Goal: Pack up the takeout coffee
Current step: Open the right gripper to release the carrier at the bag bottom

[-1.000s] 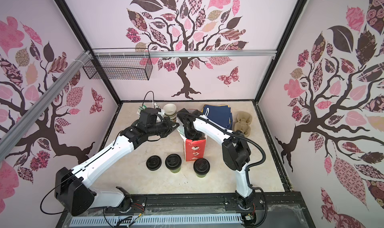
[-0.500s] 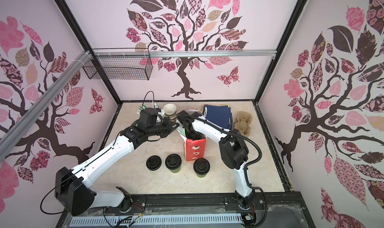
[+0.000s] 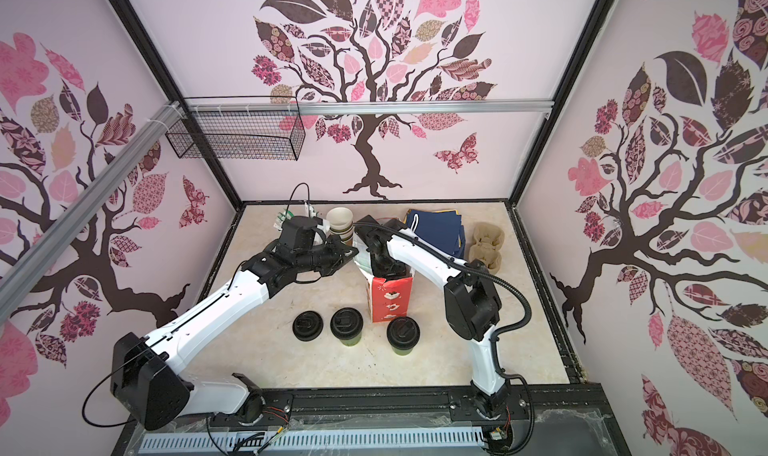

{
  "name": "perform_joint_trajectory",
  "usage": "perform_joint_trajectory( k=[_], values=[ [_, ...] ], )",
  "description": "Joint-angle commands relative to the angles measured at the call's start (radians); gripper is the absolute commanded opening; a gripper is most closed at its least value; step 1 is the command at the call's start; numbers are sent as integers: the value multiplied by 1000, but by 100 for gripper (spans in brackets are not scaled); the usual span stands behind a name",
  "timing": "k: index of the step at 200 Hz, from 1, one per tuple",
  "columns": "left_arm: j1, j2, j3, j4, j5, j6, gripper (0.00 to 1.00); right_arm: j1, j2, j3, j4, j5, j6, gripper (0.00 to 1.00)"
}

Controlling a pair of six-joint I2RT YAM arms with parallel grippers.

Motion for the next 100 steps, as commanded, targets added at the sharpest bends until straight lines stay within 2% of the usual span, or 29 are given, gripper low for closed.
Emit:
perform_joint_trajectory(
  k=[1, 100],
  values=[
    [-2, 5, 10, -21, -4, 19, 0, -2, -79, 37, -42, 19, 36, 71],
    [-2, 16, 18, -32, -4, 25, 0, -1, -120, 195, -118, 53, 46, 68]
  ],
)
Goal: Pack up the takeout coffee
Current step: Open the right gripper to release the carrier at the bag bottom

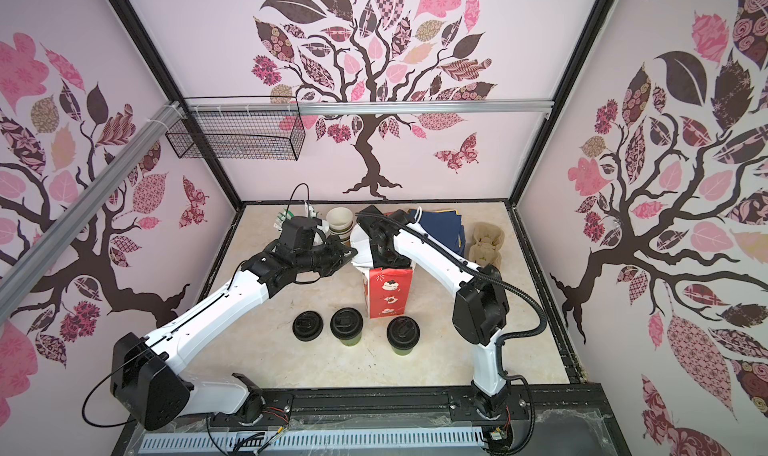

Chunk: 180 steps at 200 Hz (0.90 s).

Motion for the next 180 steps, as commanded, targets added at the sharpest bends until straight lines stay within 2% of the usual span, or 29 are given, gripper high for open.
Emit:
perform_joint_trajectory(
  k=[1, 21, 63, 99, 124, 180],
  values=[
    [-4, 15, 18, -20, 5, 21, 0, 5, -80, 89, -36, 11, 33, 68],
    [-4, 19, 21, -20, 6, 22, 0, 3, -75, 113, -47, 14, 31, 67],
    [-4, 22, 27, 0, 12, 26, 0, 3, -81, 25, 4, 6, 35, 62],
    [-4, 27, 30, 37, 19, 34, 0, 4, -75, 17, 16, 13, 25, 58],
    [-4, 32, 32, 47, 20, 44, 0, 5, -75, 83, 0, 10, 20, 58],
    [-4, 36, 16, 37, 30, 62, 0, 4, -124, 276, -2, -26, -12, 65]
  ],
)
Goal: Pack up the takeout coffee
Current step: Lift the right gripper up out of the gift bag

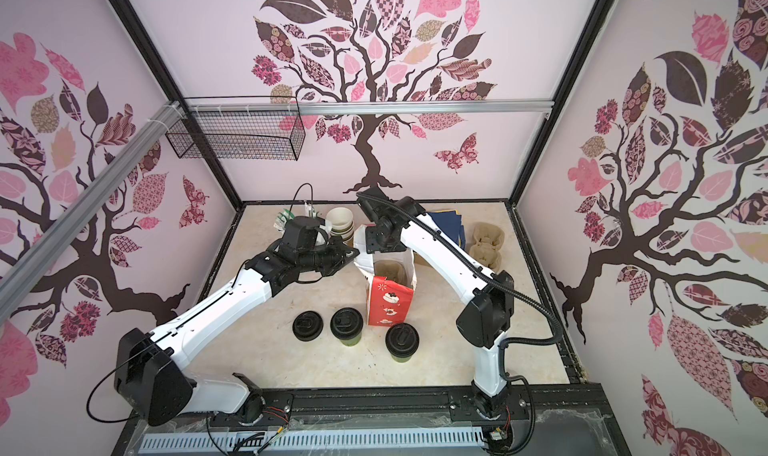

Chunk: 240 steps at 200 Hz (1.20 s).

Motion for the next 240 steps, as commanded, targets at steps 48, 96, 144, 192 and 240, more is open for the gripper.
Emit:
perform_joint_trajectory(
  k=[48, 96, 144, 192, 240],
  values=[
    [-3, 15, 26, 23, 16, 29, 1, 10, -144, 281, -176, -60, -9, 71],
    [-2, 13, 36, 19, 19, 31, 21, 13, -328, 136, -346, 7, 5, 78],
    [-3, 13, 54, 1, 27, 43, 36, 10, -471, -282, -181, -20, 137, 81],
    [3, 8, 77, -21, 13, 63, 44, 10, -455, -404, -68, 35, 179, 68],
    [10, 24, 108, -57, 19, 86, 43, -23, -424, -429, -11, 106, 158, 48]
  ],
)
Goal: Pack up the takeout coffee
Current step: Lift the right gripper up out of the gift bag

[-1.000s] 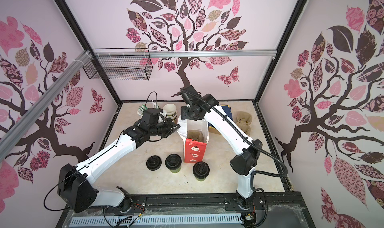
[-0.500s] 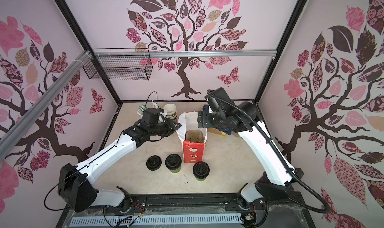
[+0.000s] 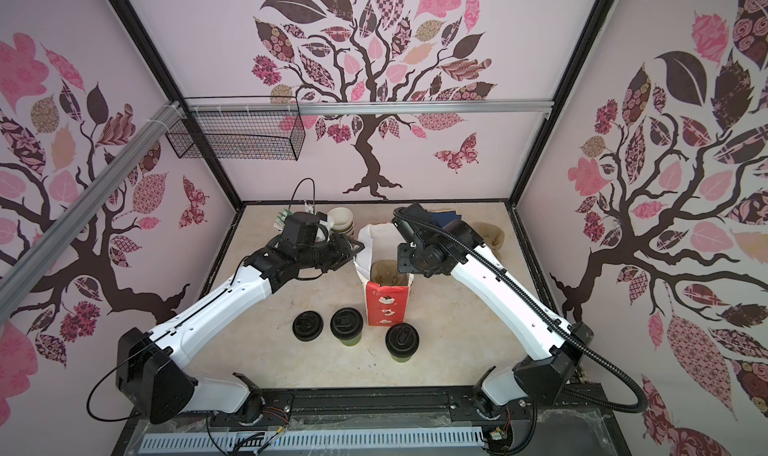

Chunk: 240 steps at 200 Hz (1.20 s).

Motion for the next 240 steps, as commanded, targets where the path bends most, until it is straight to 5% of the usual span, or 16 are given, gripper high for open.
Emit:
perform_joint_trajectory(
  k=[1, 95, 240],
  values=[
    [8, 14, 46, -20, 4, 26, 43, -21, 24, -14, 25, 51, 58, 48],
    [37, -9, 56, -29, 19, 44, 58, -86, 69, -39, 124, 4, -62, 15],
    [118, -55, 80, -138, 135, 107, 73, -189, 210, 129, 93, -129, -349, 1]
  ],
)
